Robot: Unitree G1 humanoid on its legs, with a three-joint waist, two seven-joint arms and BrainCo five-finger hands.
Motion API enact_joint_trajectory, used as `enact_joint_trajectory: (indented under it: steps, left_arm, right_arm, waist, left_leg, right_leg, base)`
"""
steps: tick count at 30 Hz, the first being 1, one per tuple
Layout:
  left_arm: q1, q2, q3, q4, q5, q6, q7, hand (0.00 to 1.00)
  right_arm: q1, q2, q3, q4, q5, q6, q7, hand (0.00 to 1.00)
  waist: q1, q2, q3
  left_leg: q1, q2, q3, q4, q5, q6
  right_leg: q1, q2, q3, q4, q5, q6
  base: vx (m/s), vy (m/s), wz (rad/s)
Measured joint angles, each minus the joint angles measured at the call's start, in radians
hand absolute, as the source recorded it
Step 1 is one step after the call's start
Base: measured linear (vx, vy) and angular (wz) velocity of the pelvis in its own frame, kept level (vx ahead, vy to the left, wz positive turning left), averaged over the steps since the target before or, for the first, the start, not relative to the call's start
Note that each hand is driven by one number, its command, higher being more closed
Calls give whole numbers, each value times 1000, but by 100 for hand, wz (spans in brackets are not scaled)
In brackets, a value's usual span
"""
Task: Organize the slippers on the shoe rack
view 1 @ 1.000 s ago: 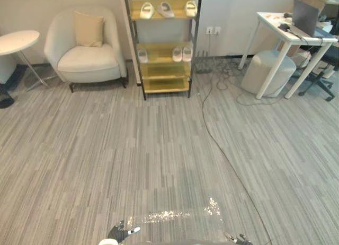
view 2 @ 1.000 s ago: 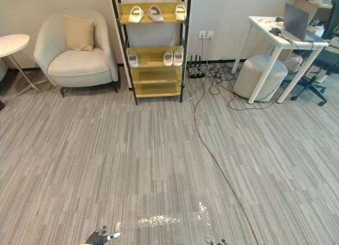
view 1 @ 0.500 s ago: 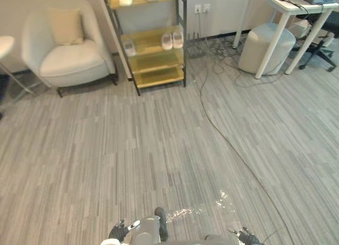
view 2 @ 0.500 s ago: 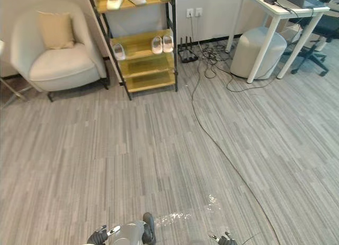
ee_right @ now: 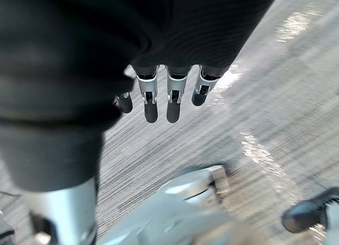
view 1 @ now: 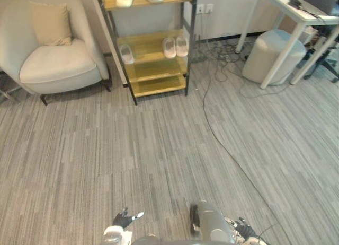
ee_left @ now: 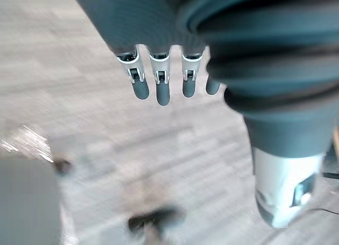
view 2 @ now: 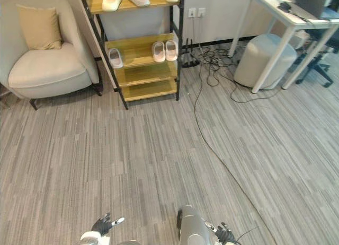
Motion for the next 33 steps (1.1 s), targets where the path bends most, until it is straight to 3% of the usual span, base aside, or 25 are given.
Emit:
enact_joint_trajectory:
  steps: [1,2,4,6,7,9,11,12,14,15,16,17,19,20,21,22,23,24,26,28,29,30,31,32,33]
  left_arm:
    - [-4,-12,5,0,2,-2,-2,0]
    - [-12,-33,58,-2,1,-1,-2,0]
    - [-8,-56,126,-22,1,0,-2,0]
    - [5,-56,152,-63,1,-3,-2,0]
    - [5,-57,152,-64,0,-4,-2,0]
    - [4,-55,149,-78,0,-8,-2,0]
    - [3,-50,144,-80,0,-8,-2,0]
    - [2,-48,138,-80,0,-9,-1,0]
    - [6,-43,113,-74,0,-9,0,0]
    - [11,-37,108,-56,-6,-9,-1,0]
    - [10,-30,108,-53,-11,-9,-1,0]
    - [10,-15,106,-48,-10,-9,-2,0]
    - [3,14,104,-27,-9,-7,-3,0]
    - [-4,19,96,-10,-9,-6,-3,0]
    - [-13,26,77,6,-9,-4,-2,0]
    - [-26,36,33,32,-7,-1,-2,0]
    - [-26,36,29,34,-7,-1,-2,0]
    - [-25,37,16,41,-7,0,-2,0]
    - [-27,32,-7,41,-8,1,-2,0]
    - [-34,19,-16,40,-9,2,-2,0]
    - [-36,10,-22,39,-8,4,-1,0]
    - [-36,9,-22,39,-9,4,-1,0]
    - [-34,14,-20,38,-9,3,-1,0]
    - [-31,24,-16,40,-9,3,-1,0]
    - [-28,25,-11,40,-9,3,0,0]
  right_arm:
    - [-2,-1,-6,-8,0,-1,0,0]
    - [-2,-4,-14,-21,1,-3,1,0]
    - [10,-8,-6,-45,1,2,-5,0]
    - [20,0,-3,-80,1,0,-11,0]
    - [20,3,-3,-87,2,1,-14,0]
    - [4,3,-4,-85,4,-1,-14,0]
    - [-9,4,-8,-78,4,-1,-14,0]
    - [-13,4,-10,-69,5,-2,-15,0]
    - [-10,-7,-10,-51,5,-5,-14,0]
    - [-10,-14,-3,-40,4,-3,-15,0]
    - [-11,-10,-2,-40,4,-3,-15,0]
    - [-6,5,-1,-35,2,-3,-15,0]
    - [-9,34,7,-7,1,-4,-13,0]
    - [-12,36,5,-8,0,-5,-12,0]
    - [-10,36,2,-6,0,-5,-12,0]
    - [-1,36,-3,-1,-5,-4,-10,0]
    - [0,36,-3,-2,-6,-4,-10,0]
    - [1,33,-2,-2,-20,-4,-8,0]
    - [-4,15,8,-4,-38,-4,-6,0]
    - [-16,3,8,-8,-38,-5,-6,0]
    - [-23,-8,7,-9,-37,-5,-6,0]
    - [-23,-9,7,-9,-37,-4,-6,0]
    - [-21,-2,8,-8,-37,-3,-6,0]
    - [-8,6,11,-3,-38,0,-6,0]
    - [-4,7,14,-3,-37,1,-6,0]
  waist:
    - [-4,14,-5]
    - [-7,30,7]
    - [1,38,14]
    - [7,23,25]
    - [7,21,24]
    - [18,20,23]
    - [33,17,23]
    - [44,16,23]
    - [53,26,19]
    - [64,32,12]
    - [65,29,2]
    - [66,-4,-17]
    - [69,-64,-51]
    - [69,-70,-50]
    - [66,-74,-48]
    - [62,-75,-39]
    - [61,-74,-38]
    - [55,-71,-38]
    - [48,-55,-37]
    - [45,-26,-23]
    - [39,-3,-10]
    - [37,-2,-8]
    - [37,-15,-11]
    - [35,-34,-7]
    - [33,-42,-11]
  left_leg:
    - [-35,16,-9,85,9,-17]
    - [-112,59,-3,297,53,-47]
    - [-211,137,33,596,181,-32]
    - [-295,236,131,813,140,-10]
    - [-322,244,147,818,121,-1]
    - [-419,224,184,690,72,10]
    - [-455,159,173,467,77,5]
    - [-460,89,123,224,130,-11]
    - [-456,48,70,25,222,-30]
    - [-456,55,44,6,297,-10]
    - [-458,49,44,26,328,19]
    - [-473,29,57,72,307,62]
    - [-464,-5,108,106,226,73]
    - [-431,-14,125,104,211,84]
    - [-393,-28,126,100,193,95]
    - [-282,-58,121,60,159,103]
    - [-271,-60,121,54,156,103]
    - [-213,-67,117,20,151,102]
    - [-143,-53,109,-47,151,99]
    - [-112,-17,96,-68,141,84]
    - [-96,15,87,-72,134,71]
    - [-89,23,87,-73,129,55]
    - [-80,24,85,-74,115,26]
    - [-47,20,74,-77,91,-9]
    - [-29,25,65,-80,83,-19]
  right_leg:
    - [7,4,-21,18,-40,-13]
    - [68,12,-50,4,-76,-27]
    - [181,31,-66,-52,-111,-44]
    - [332,48,-68,-105,-170,-67]
    - [366,47,-66,-122,-180,-66]
    - [442,38,-39,-180,-195,-56]
    - [482,17,-17,-209,-205,-40]
    - [518,-6,3,-231,-222,-18]
    - [552,-7,28,-254,-244,9]
    - [569,4,60,-246,-277,31]
    - [577,-2,69,-241,-293,38]
    - [576,-23,88,-223,-319,51]
    - [509,-71,134,-63,-349,69]
    - [443,-80,156,107,-334,99]
    - [392,-89,158,255,-316,157]
    - [340,-119,94,457,-337,158]
    - [336,-125,80,468,-342,149]
    - [316,-145,6,479,-365,111]
    - [246,-141,-117,350,-390,65]
    - [181,-97,-122,181,-367,53]
    - [150,-65,-108,34,-288,55]
    - [145,-55,-97,-69,-220,57]
    - [138,-55,-77,-194,-121,56]
    - [145,-64,-59,-225,20,57]
    - [152,-64,-55,-211,82,28]
  base:
    - [536,-218,40]
    - [624,-224,47]
    - [553,-164,22]
    - [479,-118,7]
    - [383,-68,5]
    - [308,22,-22]
    - [345,116,-44]
    - [345,162,-40]
    - [426,227,-47]
    - [437,230,-56]
    - [495,228,-48]
    - [417,163,-30]
    - [490,183,-51]
    - [463,212,-46]
    - [659,292,-9]
    - [473,192,11]
    - [573,176,20]
    - [352,63,12]
    - [463,34,17]
    - [415,-61,23]
    - [390,-86,27]
    - [378,-117,31]
    - [385,-194,33]
    - [403,-239,32]
    - [434,-299,27]
